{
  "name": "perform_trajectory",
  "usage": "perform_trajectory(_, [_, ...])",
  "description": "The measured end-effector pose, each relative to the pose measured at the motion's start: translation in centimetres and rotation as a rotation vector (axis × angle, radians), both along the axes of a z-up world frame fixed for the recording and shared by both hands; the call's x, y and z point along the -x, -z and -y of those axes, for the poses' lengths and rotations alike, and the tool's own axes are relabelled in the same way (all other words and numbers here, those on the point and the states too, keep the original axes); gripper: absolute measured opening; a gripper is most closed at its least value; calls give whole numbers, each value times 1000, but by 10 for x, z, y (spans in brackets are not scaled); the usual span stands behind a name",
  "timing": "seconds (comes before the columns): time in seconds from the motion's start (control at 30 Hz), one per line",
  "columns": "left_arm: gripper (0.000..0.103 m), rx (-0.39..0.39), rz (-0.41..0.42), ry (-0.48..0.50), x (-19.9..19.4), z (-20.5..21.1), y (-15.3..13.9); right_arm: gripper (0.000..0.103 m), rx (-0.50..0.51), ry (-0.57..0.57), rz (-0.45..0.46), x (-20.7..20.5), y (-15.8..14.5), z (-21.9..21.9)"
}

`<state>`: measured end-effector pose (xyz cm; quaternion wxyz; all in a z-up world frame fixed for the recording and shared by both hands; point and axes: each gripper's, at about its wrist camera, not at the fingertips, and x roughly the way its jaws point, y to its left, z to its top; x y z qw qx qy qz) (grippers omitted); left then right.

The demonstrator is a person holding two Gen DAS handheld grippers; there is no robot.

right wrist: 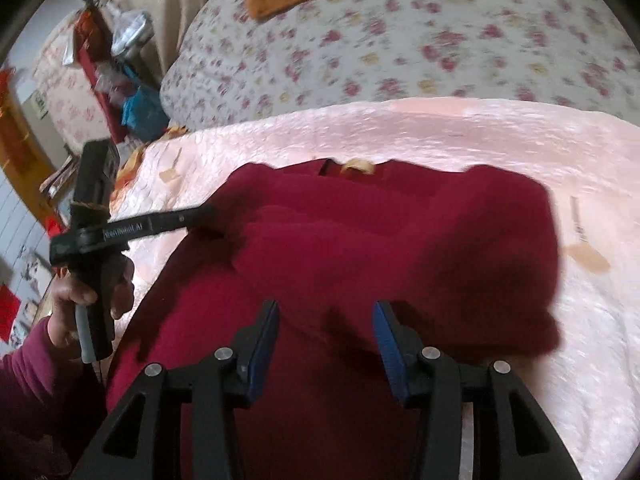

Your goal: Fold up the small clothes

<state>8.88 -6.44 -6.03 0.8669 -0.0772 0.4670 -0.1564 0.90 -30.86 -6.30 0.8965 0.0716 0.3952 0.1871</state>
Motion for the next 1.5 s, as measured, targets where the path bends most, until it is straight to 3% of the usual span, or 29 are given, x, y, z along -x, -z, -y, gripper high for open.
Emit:
perform_trajectory(0.1, [70, 10, -33, 9, -9, 15, 8, 46, 1, 49, 20, 12, -5, 20])
perform_trajectory(0.17, [67, -29, -41, 49, -12, 32, 11, 46, -10, 72, 25, 18, -8, 31])
perform_trajectory(0.2, [47, -65, -36, 80, -11, 43, 11, 46, -10, 83, 32, 21, -10, 36])
perform_trajectory(0.23, [39, -106, -27, 89, -11, 49, 11, 46, -6, 94, 39, 24, -11, 41])
perform_trajectory(0.27, [23, -160, -6, 94, -9, 55, 9, 46, 1, 108, 47, 26, -13, 45])
perform_trajectory(0.3, [13, -167, 11, 112, -8, 58, 3, 46, 8, 122, 53, 26, -14, 48])
perform_trajectory(0.43, [10, -106, 108, 96, -8, 39, -37, 46, -13, 229, 44, 22, -15, 71])
perform_trajectory(0.53, [10, -93, 179, 27, -13, 10, -64, 46, -27, 262, 45, 16, -18, 83])
perform_trajectory(0.63, [10, -61, 142, -18, -24, -16, -62, 46, 19, 288, 48, 7, -19, 83])
perform_trajectory(0.73, [11, -15, 86, -18, -25, -23, -47, 46, -4, 280, 39, 3, -17, 80])
perform_trajectory(0.83, [24, -6, 38, 22, -22, -9, -32, 46, -13, 270, 37, 1, -15, 74])
perform_trajectory(0.9, [53, -20, 26, 26, -18, 3, -24, 46, -24, 268, 29, 2, -12, 72])
perform_trajectory(0.93, [59, -23, 19, 19, -19, 9, -19, 46, -31, 268, 25, 2, -11, 72])
perform_trajectory(1.03, [61, -42, -18, 30, -20, 28, -2, 46, -37, 272, 24, 5, -11, 74])
perform_trajectory(1.13, [61, -177, -75, 53, -24, 50, 19, 46, -47, 290, 29, 9, -13, 81])
perform_trajectory(1.17, [56, -202, -54, 62, -22, 55, 19, 46, -55, 301, 31, 11, -14, 84])
perform_trajectory(1.2, [26, -196, -32, 69, -19, 56, 17, 46, -59, 307, 31, 11, -14, 87])
perform_trajectory(1.23, [13, -176, -28, 75, -18, 56, 12, 46, -64, 316, 32, 12, -15, 90])
perform_trajectory(1.33, [5, -94, 54, 46, -18, 40, -22, 46, -66, 337, 36, 12, -16, 97])
perform_trajectory(1.43, [4, -81, 139, -30, -24, 13, -55, 47, -61, 350, 39, 8, -17, 98])
perform_trajectory(1.5, [4, -70, 150, -89, -32, -11, -65, 47, -58, 362, 43, 5, -19, 99])
